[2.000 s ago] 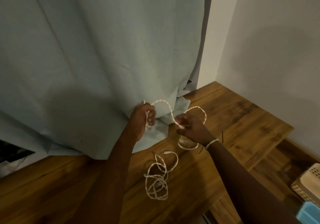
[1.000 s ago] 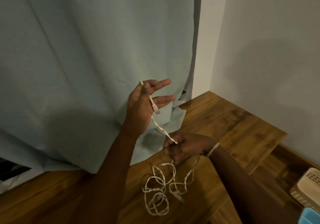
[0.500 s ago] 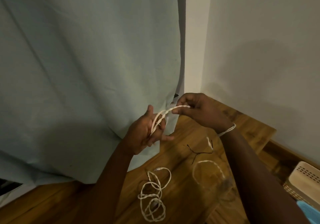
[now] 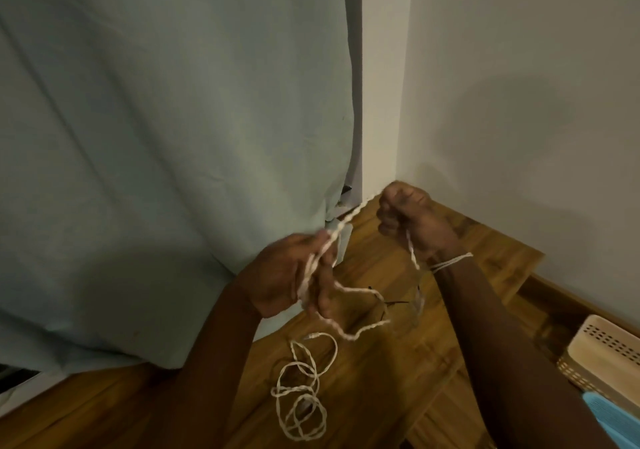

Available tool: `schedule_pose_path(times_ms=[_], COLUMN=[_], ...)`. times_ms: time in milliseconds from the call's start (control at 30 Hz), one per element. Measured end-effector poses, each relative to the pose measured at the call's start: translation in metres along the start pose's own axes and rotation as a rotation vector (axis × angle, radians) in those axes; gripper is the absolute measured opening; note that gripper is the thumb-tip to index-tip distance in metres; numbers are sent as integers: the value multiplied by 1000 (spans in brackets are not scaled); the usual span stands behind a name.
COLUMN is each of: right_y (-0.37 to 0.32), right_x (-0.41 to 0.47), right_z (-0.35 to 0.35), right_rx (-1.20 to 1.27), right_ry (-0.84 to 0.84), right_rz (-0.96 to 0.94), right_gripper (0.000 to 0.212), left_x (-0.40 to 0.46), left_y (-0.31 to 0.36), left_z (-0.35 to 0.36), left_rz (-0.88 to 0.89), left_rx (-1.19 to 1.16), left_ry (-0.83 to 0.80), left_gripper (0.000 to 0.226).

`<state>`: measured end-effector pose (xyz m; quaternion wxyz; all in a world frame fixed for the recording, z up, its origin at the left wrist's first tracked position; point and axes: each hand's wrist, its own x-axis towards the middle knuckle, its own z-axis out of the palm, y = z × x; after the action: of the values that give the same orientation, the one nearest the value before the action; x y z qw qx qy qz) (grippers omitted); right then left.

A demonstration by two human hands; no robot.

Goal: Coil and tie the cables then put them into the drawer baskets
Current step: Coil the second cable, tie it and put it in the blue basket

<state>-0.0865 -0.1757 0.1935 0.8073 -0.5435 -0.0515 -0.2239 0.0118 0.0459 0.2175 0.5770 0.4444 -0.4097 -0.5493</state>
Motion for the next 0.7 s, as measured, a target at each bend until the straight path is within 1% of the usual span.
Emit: schedule_pose_path(times_ms=[67, 133, 200, 233, 267, 333, 367, 400, 433, 467, 500, 533, 567, 600, 667, 700], right_y=[-15, -24, -32, -36, -40, -46, -46, -46, -44, -43, -43, -46, -49, -53, -58, -59], right_x=[5, 7, 5, 3, 1, 0, 0, 0, -1, -1, -2, -4, -5, -7, -9, -10], right_z=[1, 3, 6, 7, 9, 11, 12, 11, 9, 6, 3, -1, -4, -6, -6, -5], right_rx=[-186, -336, -492, -584, -673, -821, -868, -887, -879, -848, -808, -772, -746, -731, -735, -726], right_ry=[163, 226, 222, 207, 179, 109, 87, 85, 103, 142, 188, 226, 238, 215, 102, 35], right_rz=[-136, -235, -281, -289, -286, -249, -233, -224, -227, -237, -254, -268, -274, -269, -237, -216], right_gripper=[27, 25, 26, 25, 21, 14, 13, 13, 13, 15, 17, 18, 19, 19, 25, 30], left_x=[6, 12, 16, 17, 19, 22, 23, 25, 26, 25, 23, 22, 21, 19, 18, 18], left_y=[-7, -17, -26, -31, -38, -56, -64, -69, -71, -69, -65, -64, -65, -67, -76, -79], left_z=[4, 1, -7, -10, -12, -12, -11, -9, -9, -8, -5, -7, -12, -16, -25, -30], left_rz=[-80, -108, -29, 15, 23, -58, -104, -151, -153, -105, -85, -19, 57, 105, 142, 143], left_rx=[216, 431, 759, 970, 1201, 1680, 1859, 1921, 1796, 1460, 980, 610, 415, 338, 348, 352], left_ry=[55, 147, 318, 379, 418, 449, 427, 386, 383, 413, 385, 326, 333, 380, 512, 547], left_gripper=[43, 47, 47, 45, 41, 34, 31, 29, 27, 24, 23, 26, 32, 33, 29, 30])
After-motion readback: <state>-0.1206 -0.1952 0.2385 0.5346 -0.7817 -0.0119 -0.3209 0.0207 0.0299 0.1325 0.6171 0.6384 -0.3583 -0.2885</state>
